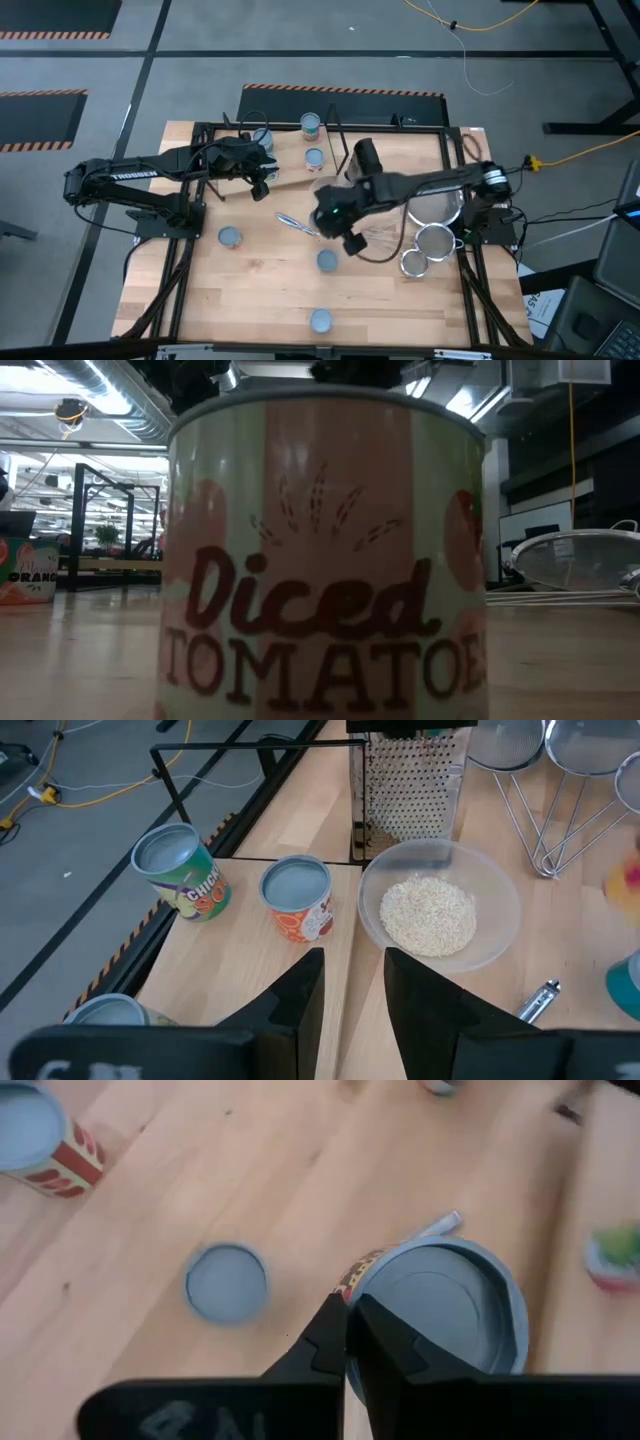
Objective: Pick and place cans onto a shelf
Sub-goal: Move the yellow can to the center of the table
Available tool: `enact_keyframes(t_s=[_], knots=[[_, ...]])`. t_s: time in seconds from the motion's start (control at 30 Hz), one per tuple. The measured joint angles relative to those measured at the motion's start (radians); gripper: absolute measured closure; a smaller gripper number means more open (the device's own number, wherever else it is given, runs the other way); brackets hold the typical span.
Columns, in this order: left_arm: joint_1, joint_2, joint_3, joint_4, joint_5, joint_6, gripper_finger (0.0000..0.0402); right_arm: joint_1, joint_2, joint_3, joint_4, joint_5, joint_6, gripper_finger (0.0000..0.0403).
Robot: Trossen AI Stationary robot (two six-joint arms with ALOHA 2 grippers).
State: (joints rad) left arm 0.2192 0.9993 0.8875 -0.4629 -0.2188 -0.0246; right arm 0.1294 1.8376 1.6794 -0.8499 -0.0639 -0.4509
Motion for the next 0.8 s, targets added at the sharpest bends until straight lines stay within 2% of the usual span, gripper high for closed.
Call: enact_keyframes(t_s=[0.13,0.5,0.67,0.8], knots=[[0.0,0.0,0.0,0.0,0.0,0.0,0.0302,0.013,0.076,0.0,0.069,-0.042,-0.055,0.0388],[0.0,0.0,0.0,0.0,0.0,0.0,0.0302,0.012,0.234,-0.001,0.223,-0.051,-0.147,0.0386],[0.0,0.0,0.0,0.0,0.0,0.0,0.0302,0.001,0.279,-0.001,0.264,-0.139,-0.183,0.0385],[0.0,0.0,0.0,-0.001,0.0,0.0,0.0302,-0.007,0.322,-0.001,0.257,-0.148,-0.184,0.0385]])
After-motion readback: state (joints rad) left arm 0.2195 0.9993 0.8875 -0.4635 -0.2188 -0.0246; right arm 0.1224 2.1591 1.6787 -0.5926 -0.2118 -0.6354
